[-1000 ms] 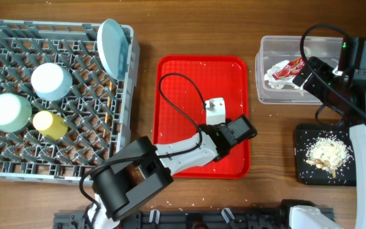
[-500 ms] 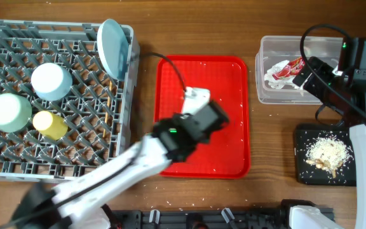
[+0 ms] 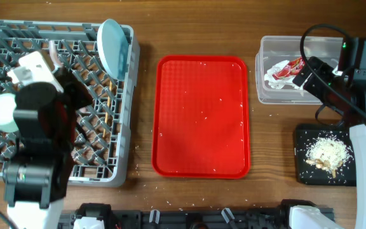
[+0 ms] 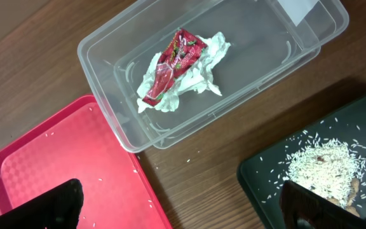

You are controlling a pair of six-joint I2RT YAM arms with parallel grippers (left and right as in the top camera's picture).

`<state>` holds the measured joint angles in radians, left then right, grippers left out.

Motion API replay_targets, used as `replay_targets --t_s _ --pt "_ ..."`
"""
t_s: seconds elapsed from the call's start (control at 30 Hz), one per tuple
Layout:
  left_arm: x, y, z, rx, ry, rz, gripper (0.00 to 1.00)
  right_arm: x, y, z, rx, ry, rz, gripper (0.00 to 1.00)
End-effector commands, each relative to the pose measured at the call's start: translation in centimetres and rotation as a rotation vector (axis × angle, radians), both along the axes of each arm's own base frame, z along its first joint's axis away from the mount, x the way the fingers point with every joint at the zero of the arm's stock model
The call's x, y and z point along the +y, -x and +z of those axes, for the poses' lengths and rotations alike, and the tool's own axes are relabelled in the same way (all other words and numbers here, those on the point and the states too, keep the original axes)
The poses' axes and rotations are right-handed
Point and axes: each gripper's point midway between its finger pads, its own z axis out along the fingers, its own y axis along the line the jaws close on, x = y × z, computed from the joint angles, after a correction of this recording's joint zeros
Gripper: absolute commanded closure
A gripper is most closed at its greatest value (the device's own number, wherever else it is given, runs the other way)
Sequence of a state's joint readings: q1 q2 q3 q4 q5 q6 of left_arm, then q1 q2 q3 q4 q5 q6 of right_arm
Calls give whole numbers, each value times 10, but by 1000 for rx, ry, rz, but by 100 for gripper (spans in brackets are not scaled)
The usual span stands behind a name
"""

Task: Sort waste into correct bins and load items into the dishwasher rack
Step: 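Carry the white fork with the left gripper into the dish rack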

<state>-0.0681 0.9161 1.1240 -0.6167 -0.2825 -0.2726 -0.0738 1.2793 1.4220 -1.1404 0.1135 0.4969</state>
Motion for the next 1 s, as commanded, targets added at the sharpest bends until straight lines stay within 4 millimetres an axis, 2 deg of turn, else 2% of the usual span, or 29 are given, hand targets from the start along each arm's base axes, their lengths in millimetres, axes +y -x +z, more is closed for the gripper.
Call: replay_targets --t_s 0.0,0.03,0.13,0.27,0.33,0.53,0.63,0.7,0.73,0.77,0.83,0.9,0.97 --pt "19 -22 -22 112 -173 -42 96 -4 -1 -2 7 13 -13 0" --pt "10 -37 -40 180 -247 -176 96 -4 -1 -2 7 12 -14 0" --pt "-15 -61 -84 289 -343 -476 96 -4 -1 -2 7 12 -14 0" --pt "3 -81 -137 425 -314 -484 96 -4 -1 -2 6 13 -13 0" --pt "23 -85 -164 493 -273 -451 96 -4 -1 -2 6 13 -14 0" --pt "42 -85 -195 501 -76 -502 94 -4 -1 -2 6 12 -13 0" --pt "32 -86 -196 473 -22 -555 82 -4 -1 -2 6 12 -14 0" --pt "33 -86 -196 475 -22 -553 89 -4 -1 -2 7 13 -14 0" --pt "33 -86 -196 475 -21 -553 87 -4 -1 -2 6 12 -14 0" --pt "33 -85 -196 476 -19 -553 57 -4 -1 -2 6 13 -13 0" --pt "33 -86 -195 473 -15 -549 24 -4 -1 -2 6 13 -14 0" --pt "33 -86 -185 449 25 -507 0 -4 -1 -2 7 13 -14 0" --pt "33 -82 -159 388 131 -401 0 -4 -1 -2 6 13 -14 0"
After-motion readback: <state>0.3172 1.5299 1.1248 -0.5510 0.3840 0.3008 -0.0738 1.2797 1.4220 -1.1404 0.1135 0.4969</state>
